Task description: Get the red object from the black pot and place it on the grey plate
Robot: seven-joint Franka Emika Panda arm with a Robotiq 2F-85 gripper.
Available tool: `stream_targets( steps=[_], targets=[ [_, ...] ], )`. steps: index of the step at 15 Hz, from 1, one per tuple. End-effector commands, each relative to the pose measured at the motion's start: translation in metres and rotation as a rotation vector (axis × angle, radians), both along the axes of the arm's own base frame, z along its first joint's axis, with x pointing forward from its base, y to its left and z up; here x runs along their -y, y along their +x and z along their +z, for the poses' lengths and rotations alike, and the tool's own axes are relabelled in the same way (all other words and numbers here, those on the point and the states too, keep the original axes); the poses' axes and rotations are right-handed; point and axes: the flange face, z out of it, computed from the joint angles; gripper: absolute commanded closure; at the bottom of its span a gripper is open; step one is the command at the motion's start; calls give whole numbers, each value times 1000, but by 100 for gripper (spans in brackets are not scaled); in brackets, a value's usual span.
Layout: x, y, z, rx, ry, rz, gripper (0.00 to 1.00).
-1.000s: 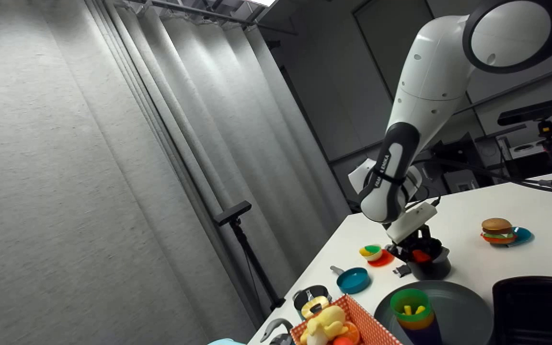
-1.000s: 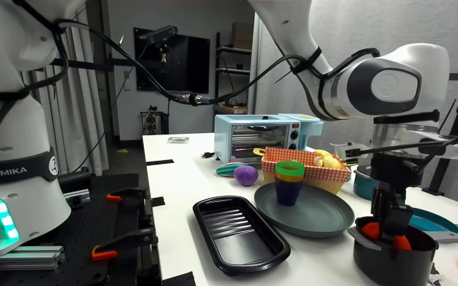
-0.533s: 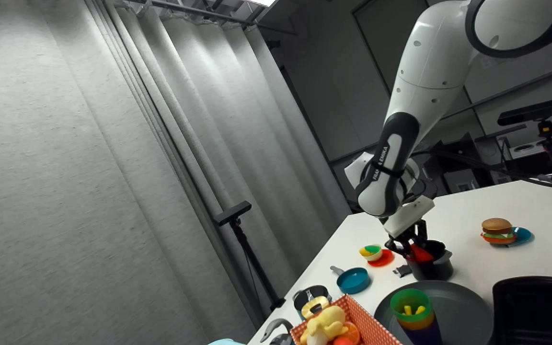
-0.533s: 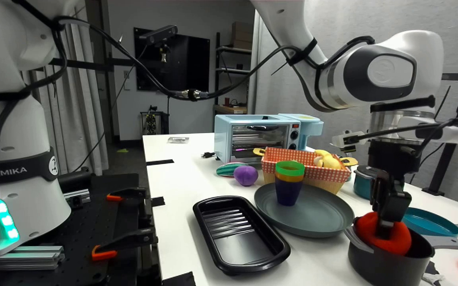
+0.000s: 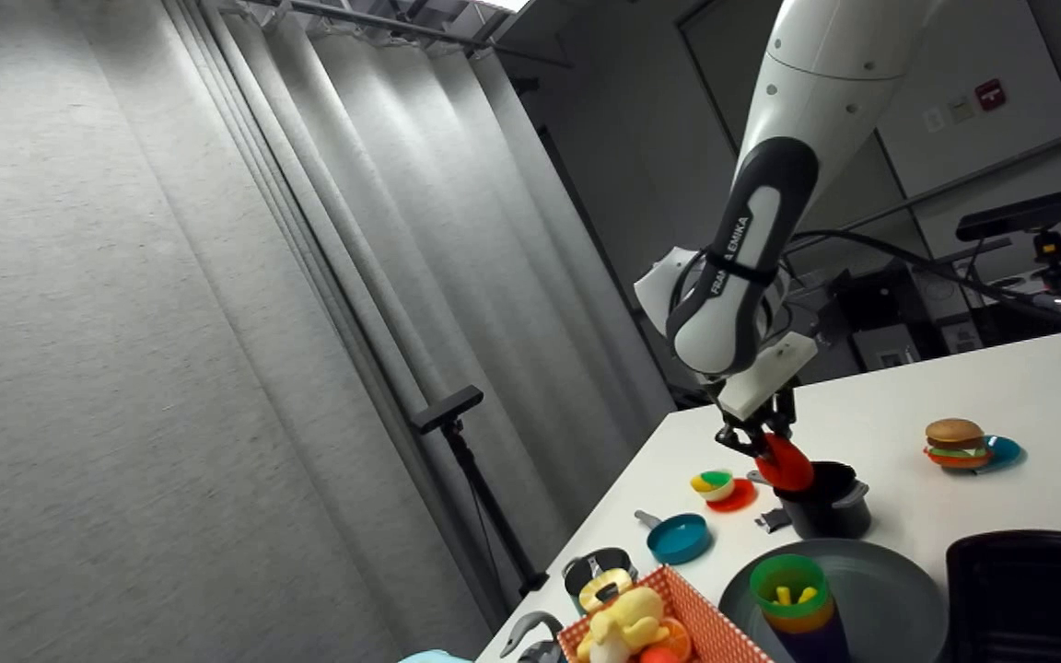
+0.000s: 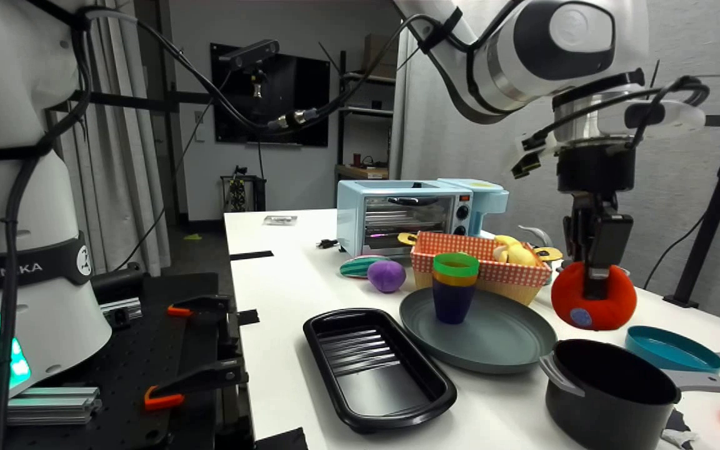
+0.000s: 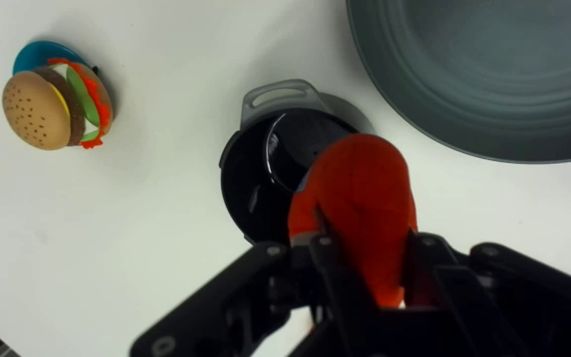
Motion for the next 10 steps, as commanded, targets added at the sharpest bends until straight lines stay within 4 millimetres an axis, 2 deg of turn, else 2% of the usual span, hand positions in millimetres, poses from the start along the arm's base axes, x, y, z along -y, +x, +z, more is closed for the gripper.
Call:
stream_targets(
  steps=[1, 3, 5, 7, 10],
  targets=[
    [-41, -7, 35, 46, -30, 70, 94],
    [-66, -7, 43, 50, -30, 119, 94],
    [-88, -11, 41, 41, -18, 157, 94],
    [-104, -18, 32, 21, 5, 179, 94],
    [-120, -34, 9, -32, 32, 199, 94]
  ],
)
